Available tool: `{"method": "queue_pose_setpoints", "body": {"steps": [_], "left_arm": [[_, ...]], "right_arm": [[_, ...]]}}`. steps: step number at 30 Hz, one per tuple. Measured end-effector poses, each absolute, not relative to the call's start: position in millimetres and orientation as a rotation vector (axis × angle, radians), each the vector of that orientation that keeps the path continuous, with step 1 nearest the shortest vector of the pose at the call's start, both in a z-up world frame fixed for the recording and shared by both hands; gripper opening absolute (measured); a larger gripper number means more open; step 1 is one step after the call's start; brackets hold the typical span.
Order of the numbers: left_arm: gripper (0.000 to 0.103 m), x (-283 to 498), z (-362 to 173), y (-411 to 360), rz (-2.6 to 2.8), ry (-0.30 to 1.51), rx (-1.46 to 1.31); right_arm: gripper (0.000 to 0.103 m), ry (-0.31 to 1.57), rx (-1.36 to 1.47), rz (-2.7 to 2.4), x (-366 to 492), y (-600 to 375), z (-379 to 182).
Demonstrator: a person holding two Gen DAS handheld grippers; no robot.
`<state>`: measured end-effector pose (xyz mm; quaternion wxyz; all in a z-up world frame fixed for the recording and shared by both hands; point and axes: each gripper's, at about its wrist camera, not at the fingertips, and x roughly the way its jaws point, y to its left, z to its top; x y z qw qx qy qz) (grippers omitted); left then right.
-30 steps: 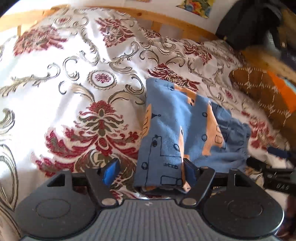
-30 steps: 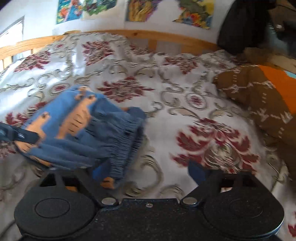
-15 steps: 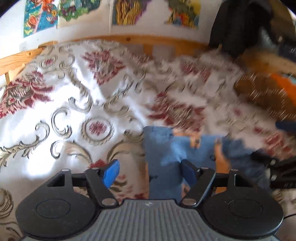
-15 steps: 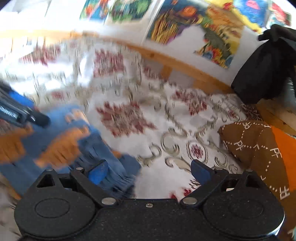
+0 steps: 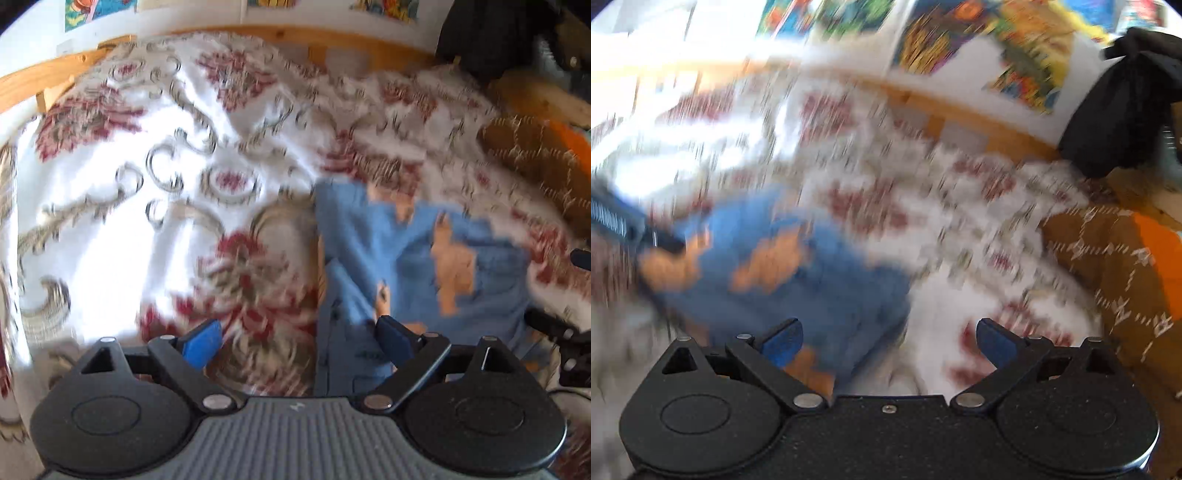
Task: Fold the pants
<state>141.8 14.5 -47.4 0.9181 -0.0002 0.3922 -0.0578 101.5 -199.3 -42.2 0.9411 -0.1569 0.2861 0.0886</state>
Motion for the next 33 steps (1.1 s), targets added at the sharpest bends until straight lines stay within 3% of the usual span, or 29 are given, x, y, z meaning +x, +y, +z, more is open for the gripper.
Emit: {"method": "queue_pose_setpoints", "body": {"steps": [11, 20, 33], "left_arm": [[0.103, 108, -4, 35, -0.059, 0.920, -0.003], [0.103, 92, -19, 35, -0.055, 0.938, 0.013], [0.103, 96, -19, 28, -0.117, 0.924, 0.020]], "right_arm": [[0.102, 0.535, -0.114, 0.154, 59, -211, -12], [0.102, 0.744, 0.109, 0.245, 56, -213, -15], [0.102, 0.755, 0.153, 0.289, 64, -231, -15]]}}
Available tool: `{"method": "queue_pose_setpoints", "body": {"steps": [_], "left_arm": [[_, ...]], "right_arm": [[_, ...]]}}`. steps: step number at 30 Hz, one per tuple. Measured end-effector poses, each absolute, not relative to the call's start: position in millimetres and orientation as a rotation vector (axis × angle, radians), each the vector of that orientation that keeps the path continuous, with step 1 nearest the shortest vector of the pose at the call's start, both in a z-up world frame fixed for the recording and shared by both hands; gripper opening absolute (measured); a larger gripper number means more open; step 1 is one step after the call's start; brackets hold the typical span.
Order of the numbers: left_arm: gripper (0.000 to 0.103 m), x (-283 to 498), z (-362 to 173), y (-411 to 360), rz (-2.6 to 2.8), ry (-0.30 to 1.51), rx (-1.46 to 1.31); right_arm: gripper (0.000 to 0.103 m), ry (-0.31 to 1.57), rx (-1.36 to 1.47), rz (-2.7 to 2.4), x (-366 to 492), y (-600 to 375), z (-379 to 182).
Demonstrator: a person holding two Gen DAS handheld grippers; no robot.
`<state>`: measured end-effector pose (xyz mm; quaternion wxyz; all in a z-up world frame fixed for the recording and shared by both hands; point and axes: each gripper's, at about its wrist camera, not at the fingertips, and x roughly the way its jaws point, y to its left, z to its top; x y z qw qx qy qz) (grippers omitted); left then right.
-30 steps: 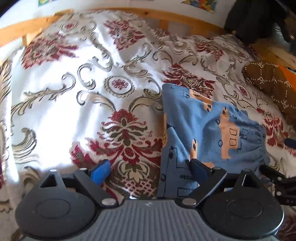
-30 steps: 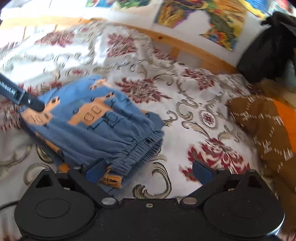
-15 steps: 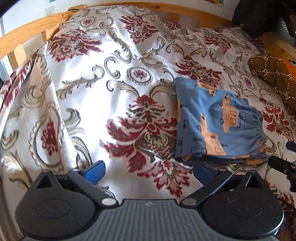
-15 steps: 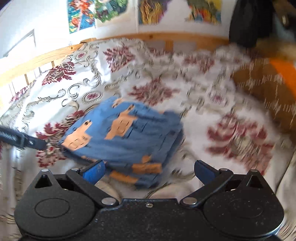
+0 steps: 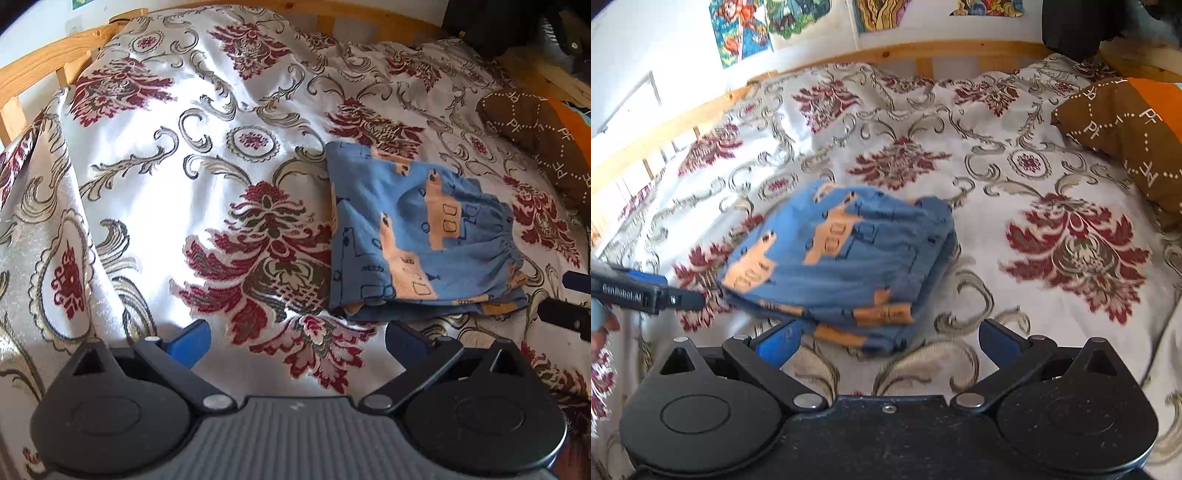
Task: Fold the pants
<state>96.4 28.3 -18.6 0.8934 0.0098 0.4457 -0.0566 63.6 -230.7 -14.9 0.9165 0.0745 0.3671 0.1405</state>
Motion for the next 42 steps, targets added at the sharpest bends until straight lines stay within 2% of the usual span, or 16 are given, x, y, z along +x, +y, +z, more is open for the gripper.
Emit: {"method": "queue_pose_setpoints", "body": {"steps": [6, 11, 15, 19, 22, 27, 29, 30, 31, 32, 34, 37, 39, 40, 42], "left_arm": [[0.103, 105, -16, 23, -0.160, 0.868, 0.075], [0.103, 118, -10, 21, -0.340, 0.772, -0.012], [0.103, 152, -22, 20, -0.437, 0.800, -0.096], [0.103, 175, -49, 32, -0.432, 0.876, -0.213], [0.103, 175, -57, 41, -0.458, 0.860, -0.255], [0.103, 174, -58, 44, -0.521, 0.852, -0.261], [0.098, 174, -57, 45, -0.555, 0.854, -0.277], [0.095, 175, -57, 46, -0.559, 0.859, -0.277], [0.086, 176, -57, 45, -0.555, 0.868, -0.275], [0.079, 177, -58, 45, -0.549, 0.876, -0.274], [0.073, 178, -58, 45, -0.527, 0.894, -0.266], [0.064, 179, -57, 45, -0.514, 0.902, -0.239], [0.056, 179, -57, 43, -0.527, 0.913, -0.223], [0.046, 180, -57, 43, -0.544, 0.923, -0.230], [0.043, 180, -56, 42, -0.542, 0.933, -0.239]], "right_arm": [[0.102, 0.797, 0.221, 0.323, 80, -251, -18], [0.102, 0.758, 0.329, 0.391, 81, -265, -18], [0.102, 0.678, 0.358, 0.500, 102, -275, -23], [0.102, 0.757, 0.379, 0.513, 137, -282, -40], [0.102, 0.812, 0.503, 0.534, 151, -292, -58], [0.102, 0.790, 0.614, 0.544, 151, -302, -69], [0.097, 0.793, 0.608, 0.548, 152, -300, -68], [0.088, 0.796, 0.610, 0.556, 152, -299, -68], [0.077, 0.802, 0.613, 0.558, 151, -298, -68], [0.073, 0.810, 0.612, 0.559, 151, -297, -69], [0.057, 0.825, 0.590, 0.554, 151, -290, -71], [0.042, 0.834, 0.581, 0.530, 149, -284, -73], [0.037, 0.838, 0.591, 0.509, 148, -285, -75], [0.035, 0.841, 0.595, 0.501, 149, -284, -75], [0.033, 0.847, 0.568, 0.480, 147, -280, -72]]}}
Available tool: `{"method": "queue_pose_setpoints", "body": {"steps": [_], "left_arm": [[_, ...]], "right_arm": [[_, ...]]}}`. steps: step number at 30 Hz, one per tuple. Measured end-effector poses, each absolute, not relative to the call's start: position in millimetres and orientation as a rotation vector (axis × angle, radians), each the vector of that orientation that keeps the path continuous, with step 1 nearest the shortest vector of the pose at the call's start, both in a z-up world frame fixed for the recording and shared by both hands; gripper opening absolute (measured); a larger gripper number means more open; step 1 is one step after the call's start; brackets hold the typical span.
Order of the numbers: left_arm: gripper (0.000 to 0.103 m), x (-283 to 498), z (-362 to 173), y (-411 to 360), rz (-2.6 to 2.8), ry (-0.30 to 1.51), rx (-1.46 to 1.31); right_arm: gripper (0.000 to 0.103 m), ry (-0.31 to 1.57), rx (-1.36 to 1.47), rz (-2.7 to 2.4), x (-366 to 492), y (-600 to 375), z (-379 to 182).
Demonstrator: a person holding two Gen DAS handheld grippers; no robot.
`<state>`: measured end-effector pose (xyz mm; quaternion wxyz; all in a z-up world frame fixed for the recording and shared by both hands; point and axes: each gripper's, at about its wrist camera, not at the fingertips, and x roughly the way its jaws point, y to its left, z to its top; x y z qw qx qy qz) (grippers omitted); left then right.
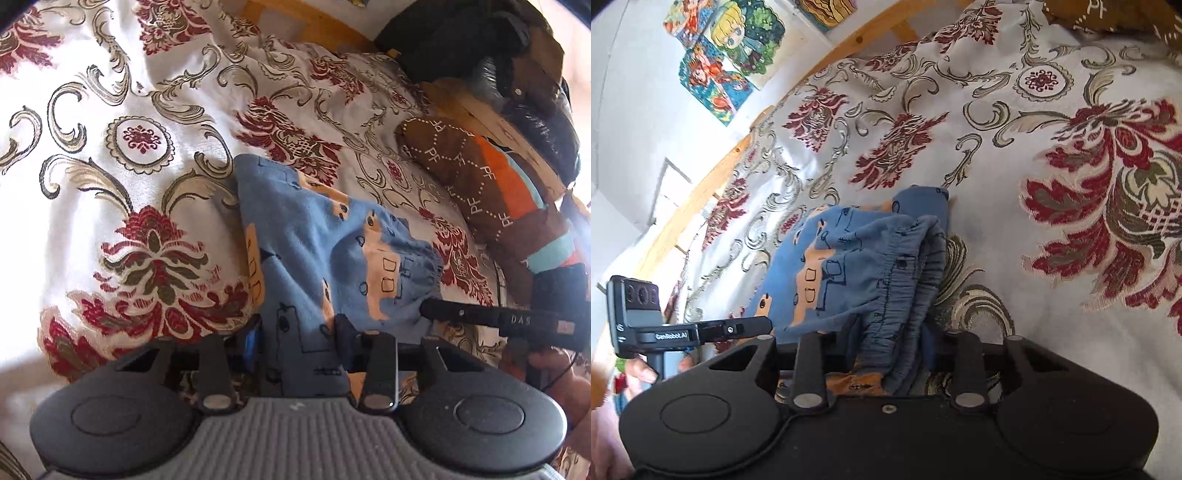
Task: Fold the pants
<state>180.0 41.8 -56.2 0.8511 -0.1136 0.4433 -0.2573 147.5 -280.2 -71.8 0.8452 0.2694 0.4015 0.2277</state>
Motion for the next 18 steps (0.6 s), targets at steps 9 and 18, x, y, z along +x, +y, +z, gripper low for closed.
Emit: {"method": "queue_pose_setpoints", "body": {"steps": [9, 18], "left_arm": [[0.027, 169, -34, 29, -0.495, 0.904, -0.178], [0.024, 143, -10, -2, -0.365, 0.865, -0.023]], "right_arm": [[0.023, 0.821, 0.396, 0.462, 136, -262, -40], [0.021, 0.749, 0.247, 0.494, 125, -249, -17]]}}
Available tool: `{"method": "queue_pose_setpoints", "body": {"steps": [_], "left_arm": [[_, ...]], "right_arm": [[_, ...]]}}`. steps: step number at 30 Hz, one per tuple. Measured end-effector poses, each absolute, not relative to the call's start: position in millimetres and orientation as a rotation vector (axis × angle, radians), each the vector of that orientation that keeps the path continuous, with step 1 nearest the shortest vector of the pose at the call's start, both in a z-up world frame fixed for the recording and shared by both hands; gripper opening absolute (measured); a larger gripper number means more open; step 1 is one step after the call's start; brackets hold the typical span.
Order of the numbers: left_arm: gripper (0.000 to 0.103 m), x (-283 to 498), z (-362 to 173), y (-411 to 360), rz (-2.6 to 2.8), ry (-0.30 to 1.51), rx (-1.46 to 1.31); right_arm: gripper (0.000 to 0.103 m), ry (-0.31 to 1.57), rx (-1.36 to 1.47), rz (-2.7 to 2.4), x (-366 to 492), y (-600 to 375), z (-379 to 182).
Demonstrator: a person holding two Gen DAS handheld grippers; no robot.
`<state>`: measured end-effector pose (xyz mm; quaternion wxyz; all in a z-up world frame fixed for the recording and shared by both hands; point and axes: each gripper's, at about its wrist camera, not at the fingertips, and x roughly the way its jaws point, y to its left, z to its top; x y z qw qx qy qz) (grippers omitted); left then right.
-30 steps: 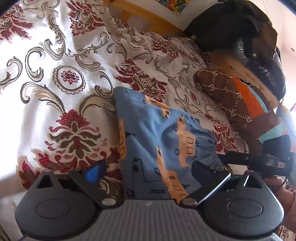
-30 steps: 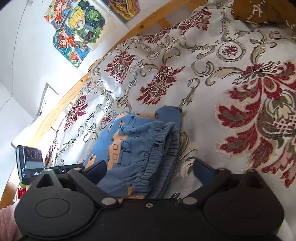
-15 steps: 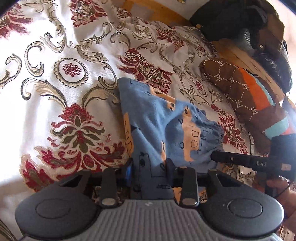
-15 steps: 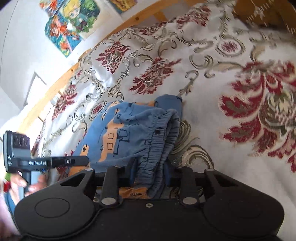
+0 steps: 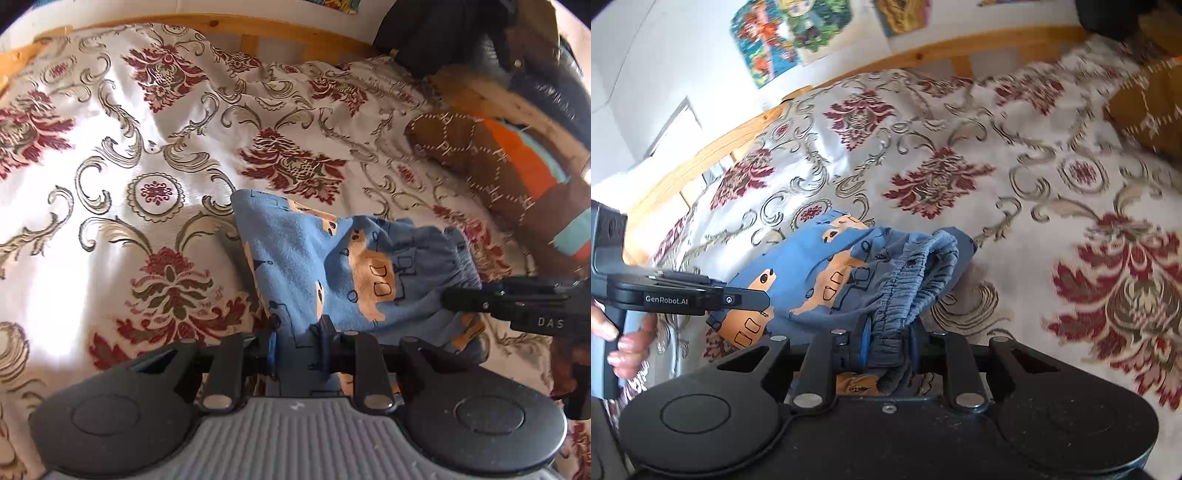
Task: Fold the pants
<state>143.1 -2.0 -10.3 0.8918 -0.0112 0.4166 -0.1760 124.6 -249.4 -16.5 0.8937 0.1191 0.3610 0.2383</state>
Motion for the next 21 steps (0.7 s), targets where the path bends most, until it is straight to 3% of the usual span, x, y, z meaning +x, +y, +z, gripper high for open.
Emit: {"method": "queue_pose_setpoints", "body": {"steps": [7, 21], "left_arm": [[0.023, 133, -11, -12, -0.349, 0.800, 0.063], [0.023, 152, 29, -58, -0.221, 0.667, 0.084]], "right_arm": [[0.021, 0.705, 0.170, 0.500, 116, -246, -18], [0.021, 0.563, -0.124, 0.557, 154, -253, 44]]}}
